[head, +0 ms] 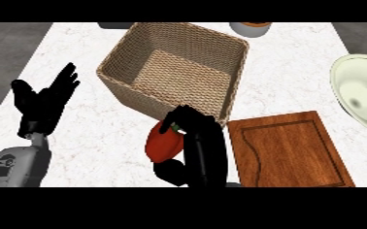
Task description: Pick the bell pepper from the cutting board and place it in the basket
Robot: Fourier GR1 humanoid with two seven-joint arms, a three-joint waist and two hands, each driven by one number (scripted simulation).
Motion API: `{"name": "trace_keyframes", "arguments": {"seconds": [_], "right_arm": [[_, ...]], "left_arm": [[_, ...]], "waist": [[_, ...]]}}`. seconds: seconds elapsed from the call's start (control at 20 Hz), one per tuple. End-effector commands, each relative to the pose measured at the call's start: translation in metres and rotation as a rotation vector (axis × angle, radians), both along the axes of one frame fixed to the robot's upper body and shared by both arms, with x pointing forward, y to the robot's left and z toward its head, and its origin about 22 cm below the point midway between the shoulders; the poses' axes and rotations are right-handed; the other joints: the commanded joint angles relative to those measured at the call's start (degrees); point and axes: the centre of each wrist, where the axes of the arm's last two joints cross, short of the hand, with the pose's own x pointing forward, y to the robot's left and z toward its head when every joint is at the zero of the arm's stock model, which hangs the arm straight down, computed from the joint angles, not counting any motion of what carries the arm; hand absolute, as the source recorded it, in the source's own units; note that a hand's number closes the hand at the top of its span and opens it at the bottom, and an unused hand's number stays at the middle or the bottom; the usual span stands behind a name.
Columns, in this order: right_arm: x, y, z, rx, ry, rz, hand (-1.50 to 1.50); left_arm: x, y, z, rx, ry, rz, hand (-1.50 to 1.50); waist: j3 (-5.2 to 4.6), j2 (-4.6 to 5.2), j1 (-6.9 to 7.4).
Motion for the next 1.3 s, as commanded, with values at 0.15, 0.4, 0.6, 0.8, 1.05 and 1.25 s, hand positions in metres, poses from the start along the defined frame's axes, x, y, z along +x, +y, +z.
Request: {"name": "trace_keyframes", "arguments": {"seconds": [0.15,0.4,0.6,0.8,1.05,1.25], "right_arm": [[0.036,0.013,0.037,-0.061,-0.034,-0.221,1.5],[0.062,0.027,0.07,-0.103,-0.041,-0.381,1.5],[0.073,0.042,0.09,-0.126,-0.024,-0.463,1.5],[0.081,0.058,0.101,-0.159,-0.015,-0.519,1.5],[0.102,0.067,0.112,-0.151,-0.014,-0.549,1.5],[0.113,0.063,0.095,-0.116,0.006,-0.545,1.5]], "left_arm": [[0.003,-0.005,0.002,0.0,-0.005,-0.024,0.0],[0.012,-0.019,0.005,-0.016,-0.025,-0.033,0.0],[0.017,-0.01,0.014,0.0,-0.019,-0.056,0.0],[0.016,-0.018,0.008,-0.017,-0.019,-0.067,0.0],[0.022,-0.029,0.006,-0.018,-0.028,-0.06,0.0],[0.027,-0.028,0.021,-0.013,-0.04,-0.063,0.0]], "waist": [[-0.13,0.12,1.1],[0.04,0.67,1.93],[0.21,1.05,3.54],[0.31,1.28,3.85],[0.42,1.87,3.34],[0.53,1.89,3.38]]}}
